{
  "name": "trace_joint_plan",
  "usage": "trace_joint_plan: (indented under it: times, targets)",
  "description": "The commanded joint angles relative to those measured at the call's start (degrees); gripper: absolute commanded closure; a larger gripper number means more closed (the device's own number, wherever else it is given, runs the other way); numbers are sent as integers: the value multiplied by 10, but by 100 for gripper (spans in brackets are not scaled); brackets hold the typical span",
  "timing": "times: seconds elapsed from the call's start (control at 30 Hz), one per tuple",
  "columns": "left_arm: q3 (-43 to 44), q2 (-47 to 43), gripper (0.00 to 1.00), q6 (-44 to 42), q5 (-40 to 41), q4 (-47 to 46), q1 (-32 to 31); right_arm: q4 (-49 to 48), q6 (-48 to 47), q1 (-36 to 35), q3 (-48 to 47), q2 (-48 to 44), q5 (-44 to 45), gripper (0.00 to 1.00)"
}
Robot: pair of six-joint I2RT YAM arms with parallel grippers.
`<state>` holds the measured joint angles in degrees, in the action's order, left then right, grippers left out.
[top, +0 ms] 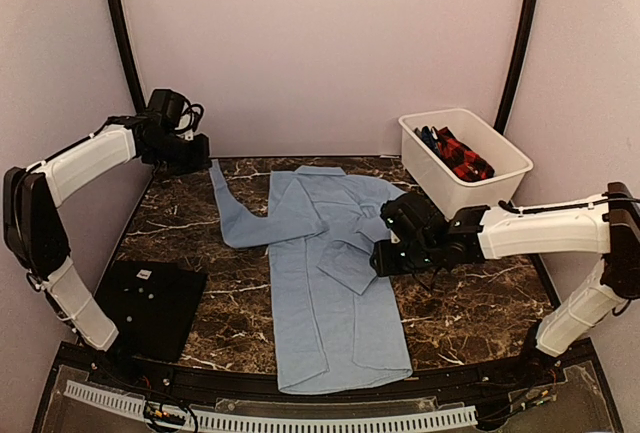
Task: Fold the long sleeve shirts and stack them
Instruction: Smooth out the crumpled shirt at the center of the board.
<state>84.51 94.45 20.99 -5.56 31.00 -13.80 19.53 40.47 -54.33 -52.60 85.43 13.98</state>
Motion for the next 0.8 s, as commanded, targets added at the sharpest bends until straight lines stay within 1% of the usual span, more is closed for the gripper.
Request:
trace_joint_plan:
  times: [0.0, 0.13, 0.17, 0.2, 0.23, 0.27, 0.33, 0.47, 0.6, 0.67, 0.77]
  targets:
    - [5, -33, 100, 10, 46, 26, 28, -24, -18, 5, -24, 23, -7, 57]
    - [28, -44, 100, 38, 49, 26, 96, -23, -27, 5, -39, 46, -11, 54]
    - [45, -44, 100, 41, 48, 27, 120, -23, -29, 5, -41, 50, -12, 54]
    - [56, -41, 100, 43, 48, 31, 128, -25, -31, 4, -43, 55, -13, 53]
    - [83, -39, 100, 43, 48, 33, 155, -25, -33, 4, -46, 61, -14, 53]
    - [97, -31, 100, 43, 46, 37, 165, -25, -35, 4, -49, 67, -15, 53]
    - [160, -14, 100, 44, 42, 46, 194, -25, -38, 5, -57, 82, -18, 52]
    - [253, 33, 100, 49, 39, 68, 221, -26, -42, 5, -70, 107, -24, 51]
    - [329, 77, 100, 53, 25, 81, 232, -27, -43, 5, -78, 122, -29, 49]
    - [358, 100, 100, 53, 16, 91, 233, -28, -44, 5, -78, 128, -30, 49]
    - [368, 119, 100, 51, 11, 94, 233, -27, -44, 5, -79, 137, -32, 49]
